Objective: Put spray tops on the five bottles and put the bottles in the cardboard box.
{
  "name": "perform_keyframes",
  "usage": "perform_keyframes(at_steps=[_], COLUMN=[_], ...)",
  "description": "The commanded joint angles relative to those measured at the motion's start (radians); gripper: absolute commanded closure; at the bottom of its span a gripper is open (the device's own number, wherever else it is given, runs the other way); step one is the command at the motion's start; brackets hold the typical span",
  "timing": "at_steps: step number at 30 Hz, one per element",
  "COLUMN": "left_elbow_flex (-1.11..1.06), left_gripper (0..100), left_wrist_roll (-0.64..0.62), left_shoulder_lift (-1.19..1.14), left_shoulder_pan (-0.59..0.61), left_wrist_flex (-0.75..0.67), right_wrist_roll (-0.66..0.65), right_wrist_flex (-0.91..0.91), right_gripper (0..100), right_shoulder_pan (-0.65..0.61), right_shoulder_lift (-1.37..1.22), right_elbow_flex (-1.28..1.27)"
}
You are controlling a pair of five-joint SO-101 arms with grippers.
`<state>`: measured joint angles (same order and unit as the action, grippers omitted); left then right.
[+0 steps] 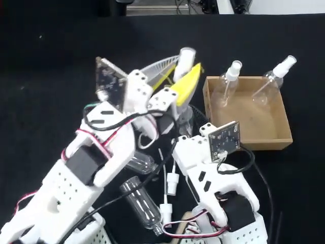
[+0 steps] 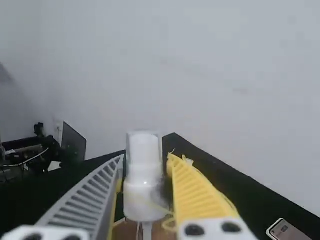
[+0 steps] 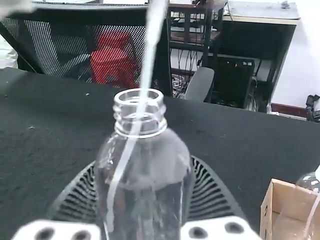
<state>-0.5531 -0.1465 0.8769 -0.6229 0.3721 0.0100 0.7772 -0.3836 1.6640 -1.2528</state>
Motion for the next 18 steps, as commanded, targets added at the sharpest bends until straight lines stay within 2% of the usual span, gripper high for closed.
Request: perform_keyframes(at_steps=[1, 3, 6, 8, 10, 16, 18], left_elbow_flex=[-0.054, -0.088, -0.119, -0.116, -0.094, 0.025, 0.062], left_gripper=[96, 93, 83, 78, 77, 77, 77], left_wrist_roll=[-0.017, -0.023, -0.028, -0.083, -0.121, -0.123, -0.127], left_shoulder_lift=[0.115, 0.137, 0.158, 0.169, 0.180, 0.196, 0.193], left_shoulder_pan=[-0.004, -0.005, -0.010, -0.005, -0.002, 0.001, 0.044], left_wrist_flex=[0.049, 0.060, 0.094, 0.138, 0.178, 0.287, 0.287], right_wrist_roll=[0.006, 0.006, 0.006, 0.006, 0.006, 0.006, 0.006], right_wrist_flex=[-0.031, -0.031, -0.029, -0.026, -0.026, -0.025, -0.023], right_gripper=[98.8, 98.8, 98.8, 98.8, 98.8, 98.8, 98.8], right_shoulder_pan=[-0.002, -0.002, -0.002, -0.002, -0.002, -0.002, -0.002], right_shoulder_lift=[0.013, 0.013, 0.013, 0.013, 0.013, 0.013, 0.013], right_elbow_flex=[0.005, 0.005, 0.005, 0.005, 0.005, 0.005, 0.005])
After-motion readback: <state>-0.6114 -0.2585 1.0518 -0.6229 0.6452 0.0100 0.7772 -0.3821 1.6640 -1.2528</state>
